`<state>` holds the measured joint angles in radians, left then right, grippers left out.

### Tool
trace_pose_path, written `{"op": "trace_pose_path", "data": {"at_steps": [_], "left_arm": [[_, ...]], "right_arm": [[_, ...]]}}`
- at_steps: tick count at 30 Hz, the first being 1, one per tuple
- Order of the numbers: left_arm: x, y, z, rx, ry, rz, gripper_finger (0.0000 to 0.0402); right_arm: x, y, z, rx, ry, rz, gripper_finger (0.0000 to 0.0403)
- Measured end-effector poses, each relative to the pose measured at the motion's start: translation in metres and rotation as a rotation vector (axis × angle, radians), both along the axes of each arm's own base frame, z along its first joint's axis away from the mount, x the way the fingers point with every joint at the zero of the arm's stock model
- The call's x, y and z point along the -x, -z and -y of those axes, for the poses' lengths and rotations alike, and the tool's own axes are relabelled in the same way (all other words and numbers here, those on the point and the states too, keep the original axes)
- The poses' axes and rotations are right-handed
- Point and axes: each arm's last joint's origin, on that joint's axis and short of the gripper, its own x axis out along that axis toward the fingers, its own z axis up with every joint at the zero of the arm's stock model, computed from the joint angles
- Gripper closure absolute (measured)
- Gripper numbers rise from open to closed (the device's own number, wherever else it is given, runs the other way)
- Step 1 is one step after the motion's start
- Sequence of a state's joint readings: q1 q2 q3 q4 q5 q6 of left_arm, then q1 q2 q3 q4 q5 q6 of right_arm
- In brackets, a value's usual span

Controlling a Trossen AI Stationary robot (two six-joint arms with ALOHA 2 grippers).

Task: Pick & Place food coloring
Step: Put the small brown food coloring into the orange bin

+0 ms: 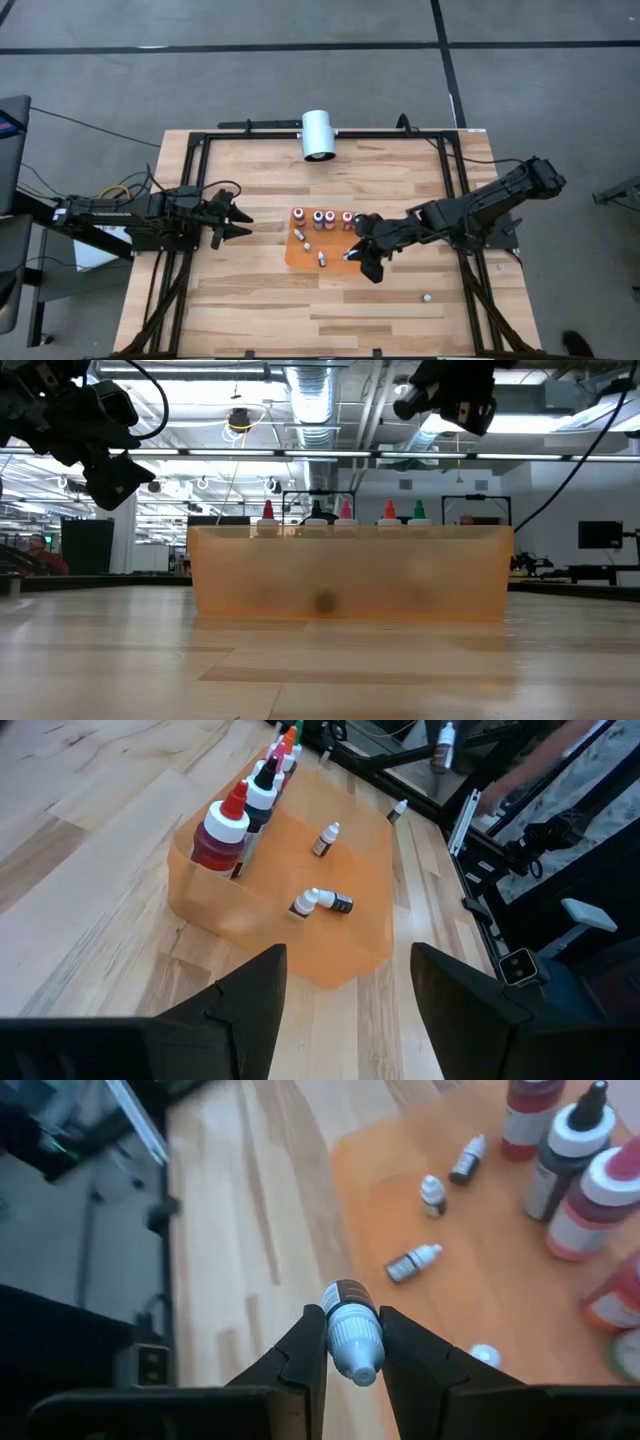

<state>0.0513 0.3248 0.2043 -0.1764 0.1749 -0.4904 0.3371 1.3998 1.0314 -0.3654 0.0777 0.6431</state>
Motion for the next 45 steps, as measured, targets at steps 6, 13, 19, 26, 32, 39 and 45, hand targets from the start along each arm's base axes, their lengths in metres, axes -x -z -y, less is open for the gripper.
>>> {"op": "trace_pose_path", "data": {"at_steps": [6,13,19,26,32,39,45], "left_arm": [[0.000,0.000,0.000,0.000,0.000,0.001,0.0196],[0.000,0.000,0.000,0.001,-0.001,-0.002,0.0196],[0.000,0.002,0.000,0.003,0.000,-0.028,0.0196],[0.001,0.004,0.000,0.005,0.000,-0.049,0.0195],[0.001,0.005,0.000,0.004,-0.005,-0.052,0.0195],[0.001,0.005,0.000,0.008,-0.010,-0.054,0.0195],[0.001,0.005,0.000,0.009,-0.017,-0.055,0.0195]], "right_arm": [[-0.017,-0.001,0.003,0.103,-0.016,-0.184,0.0327],[-0.041,0.007,0.009,0.185,-0.001,-0.402,0.0327],[-0.057,0.028,0.011,0.249,-0.026,-0.556,0.0327],[-0.068,0.049,0.009,0.315,-0.018,-0.589,0.0327],[-0.074,0.054,0.009,0.362,-0.021,-0.551,0.0327],[-0.077,0.055,0.009,0.438,-0.108,-0.521,0.0327],[-0.078,0.054,0.009,0.477,-0.159,-0.511,0.0327]]}}
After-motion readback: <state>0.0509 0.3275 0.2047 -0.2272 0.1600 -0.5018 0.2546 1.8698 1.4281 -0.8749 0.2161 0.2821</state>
